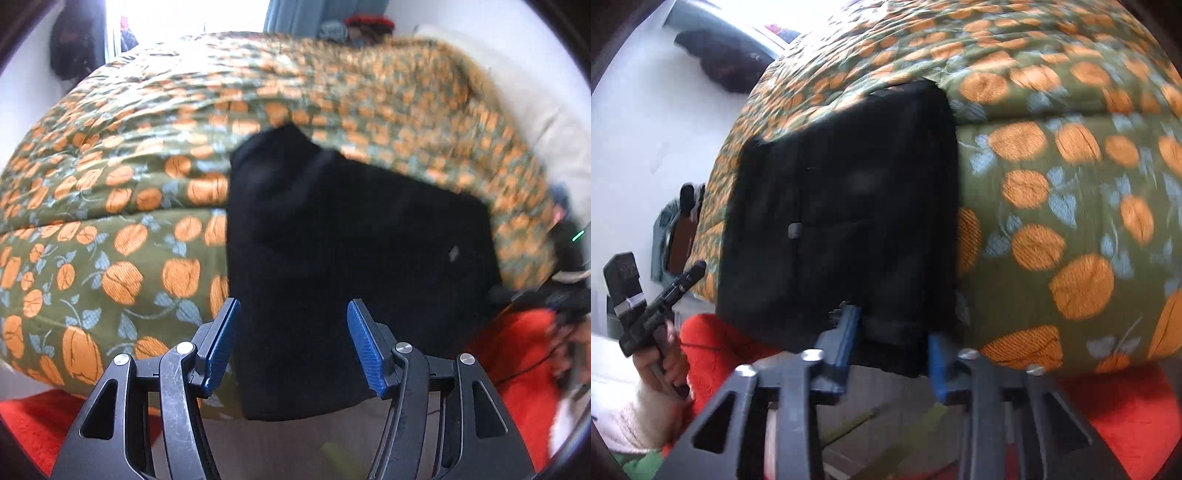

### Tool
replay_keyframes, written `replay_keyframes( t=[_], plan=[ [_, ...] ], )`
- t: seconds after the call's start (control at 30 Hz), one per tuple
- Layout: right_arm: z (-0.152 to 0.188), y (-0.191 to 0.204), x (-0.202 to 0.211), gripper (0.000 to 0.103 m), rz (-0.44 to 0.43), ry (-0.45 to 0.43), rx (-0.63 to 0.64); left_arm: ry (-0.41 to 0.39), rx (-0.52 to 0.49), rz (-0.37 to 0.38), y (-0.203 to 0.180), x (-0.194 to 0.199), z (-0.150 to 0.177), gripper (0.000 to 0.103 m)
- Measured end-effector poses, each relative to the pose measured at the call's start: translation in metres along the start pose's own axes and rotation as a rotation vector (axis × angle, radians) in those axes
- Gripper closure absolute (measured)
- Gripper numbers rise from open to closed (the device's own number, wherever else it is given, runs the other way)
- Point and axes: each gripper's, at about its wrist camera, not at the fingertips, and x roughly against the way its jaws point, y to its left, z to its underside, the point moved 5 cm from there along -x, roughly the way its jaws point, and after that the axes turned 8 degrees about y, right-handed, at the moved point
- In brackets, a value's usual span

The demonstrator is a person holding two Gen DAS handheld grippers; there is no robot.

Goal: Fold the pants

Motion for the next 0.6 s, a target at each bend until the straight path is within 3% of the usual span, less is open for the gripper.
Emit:
replay_keyframes(
  t=[0.07, 0.17, 0.27, 0.37, 0.43, 0.5, 0.6],
  plan=[
    [0.001, 0.005, 0.017, 0.055, 0.008, -0.055, 0.001, 0.017, -0.014, -0.031, -0.002, -0.003, 0.005, 0.041],
    [-0.005, 0.028, 0.067, 0.055, 0.100, -0.238, 0.079, 0.006, -0.009, -0.042, 0.000, -0.001, 0.004, 0.039],
    [-0.016, 0.057, 0.091, 0.055, 0.077, -0.345, 0.171, 0.024, -0.006, -0.072, -0.001, -0.006, 0.003, 0.038],
    [-0.035, 0.080, 0.062, 0.050, 0.053, -0.356, 0.194, 0.037, 0.005, -0.110, -0.001, -0.008, 0.006, 0.038],
    [-0.043, 0.067, 0.024, 0.049, 0.056, -0.286, 0.151, 0.037, 0.012, -0.118, -0.001, -0.007, 0.007, 0.038],
    [-0.039, 0.051, -0.004, 0.048, 0.111, -0.205, 0.096, 0.036, 0.007, -0.134, 0.000, -0.005, 0.007, 0.038],
    [-0.032, 0.065, 0.015, 0.047, 0.113, -0.298, 0.097, 0.023, 0.002, -0.157, 0.001, 0.001, 0.007, 0.035]
  ],
)
